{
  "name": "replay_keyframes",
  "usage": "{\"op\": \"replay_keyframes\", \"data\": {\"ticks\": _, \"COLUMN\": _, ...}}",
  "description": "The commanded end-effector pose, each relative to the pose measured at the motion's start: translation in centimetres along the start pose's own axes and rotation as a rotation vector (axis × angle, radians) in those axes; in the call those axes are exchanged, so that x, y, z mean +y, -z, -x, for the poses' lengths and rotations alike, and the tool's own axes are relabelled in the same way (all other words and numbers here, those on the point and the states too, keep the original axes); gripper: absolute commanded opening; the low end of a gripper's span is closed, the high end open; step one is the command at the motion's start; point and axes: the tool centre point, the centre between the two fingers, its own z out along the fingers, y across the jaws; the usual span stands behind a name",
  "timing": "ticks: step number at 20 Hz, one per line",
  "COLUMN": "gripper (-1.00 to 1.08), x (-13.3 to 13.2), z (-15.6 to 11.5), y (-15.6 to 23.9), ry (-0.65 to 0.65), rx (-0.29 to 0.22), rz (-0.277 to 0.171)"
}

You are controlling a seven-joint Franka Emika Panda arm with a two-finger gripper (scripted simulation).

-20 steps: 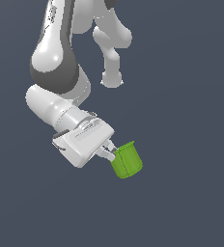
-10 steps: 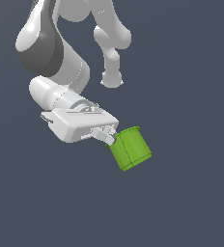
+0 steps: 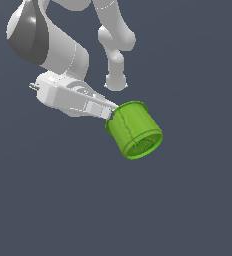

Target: Pick up the object and move it to a goal position.

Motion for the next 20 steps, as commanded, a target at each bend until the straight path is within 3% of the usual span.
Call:
{"op": "replay_keyframes", "data": {"ticks": 1, "gripper": -1.00, "x": -1.2, "z": 1.6, "y": 0.4, "ry": 0.018, "rx": -0.037, "rz": -0.059}}
{"op": "replay_keyframes", "data": {"ticks": 11, "gripper": -1.00, "x": -4.3, "z": 6.7, "y": 2.9, "ry": 0.065, "rx": -0.162, "rz": -0.248}}
{"op": "replay_keyframes", "data": {"ticks": 20, "gripper": -1.00, "x": -5.2, "z": 8.7, "y": 4.2, "ry": 0.081, "rx": -0.215, "rz": -0.323}}
